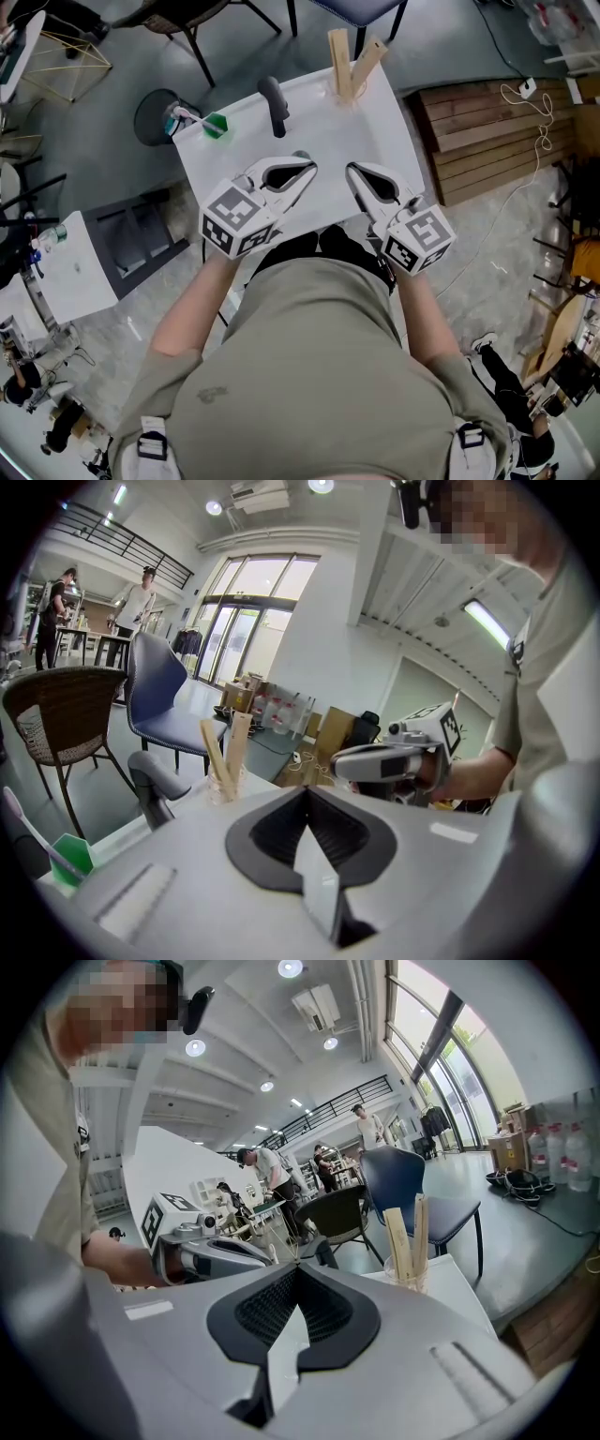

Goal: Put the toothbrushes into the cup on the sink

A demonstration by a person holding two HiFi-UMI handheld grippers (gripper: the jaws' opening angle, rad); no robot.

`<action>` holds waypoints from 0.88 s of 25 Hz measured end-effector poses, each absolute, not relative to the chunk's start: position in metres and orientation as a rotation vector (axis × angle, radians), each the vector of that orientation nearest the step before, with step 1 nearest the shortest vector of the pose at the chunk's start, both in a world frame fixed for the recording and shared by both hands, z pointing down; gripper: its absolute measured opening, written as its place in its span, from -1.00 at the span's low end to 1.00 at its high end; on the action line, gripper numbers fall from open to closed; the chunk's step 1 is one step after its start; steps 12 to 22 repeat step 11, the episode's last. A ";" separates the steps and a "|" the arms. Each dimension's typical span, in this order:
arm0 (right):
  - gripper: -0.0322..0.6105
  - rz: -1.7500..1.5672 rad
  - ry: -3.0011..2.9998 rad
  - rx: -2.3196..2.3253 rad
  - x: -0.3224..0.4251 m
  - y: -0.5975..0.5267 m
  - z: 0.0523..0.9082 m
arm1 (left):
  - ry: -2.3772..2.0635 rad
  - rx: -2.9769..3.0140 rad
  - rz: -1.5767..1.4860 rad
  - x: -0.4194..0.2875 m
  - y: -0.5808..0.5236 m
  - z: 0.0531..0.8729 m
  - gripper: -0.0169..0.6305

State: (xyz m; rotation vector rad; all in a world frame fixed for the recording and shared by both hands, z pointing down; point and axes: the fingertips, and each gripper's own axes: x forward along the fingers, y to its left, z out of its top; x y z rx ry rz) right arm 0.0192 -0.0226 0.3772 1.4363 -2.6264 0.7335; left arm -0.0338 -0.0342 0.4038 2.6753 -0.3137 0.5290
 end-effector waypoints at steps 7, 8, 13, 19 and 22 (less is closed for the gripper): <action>-0.87 0.741 -2.630 1.426 0.025 -0.022 0.378 | -0.320 2.676 0.530 -0.026 -0.033 0.402 -0.93; -0.87 0.741 -2.631 1.425 0.026 -0.021 0.378 | -0.320 2.676 0.531 -0.025 -0.033 0.403 -0.93; -0.87 0.743 -2.632 1.426 0.030 -0.021 0.379 | -0.321 2.676 0.532 -0.021 -0.032 0.403 -0.93; -0.87 0.743 -2.632 1.426 0.030 -0.021 0.379 | -0.321 2.676 0.532 -0.021 -0.032 0.403 -0.93; -0.87 0.743 -2.632 1.426 0.030 -0.021 0.379 | -0.321 2.676 0.532 -0.021 -0.032 0.403 -0.93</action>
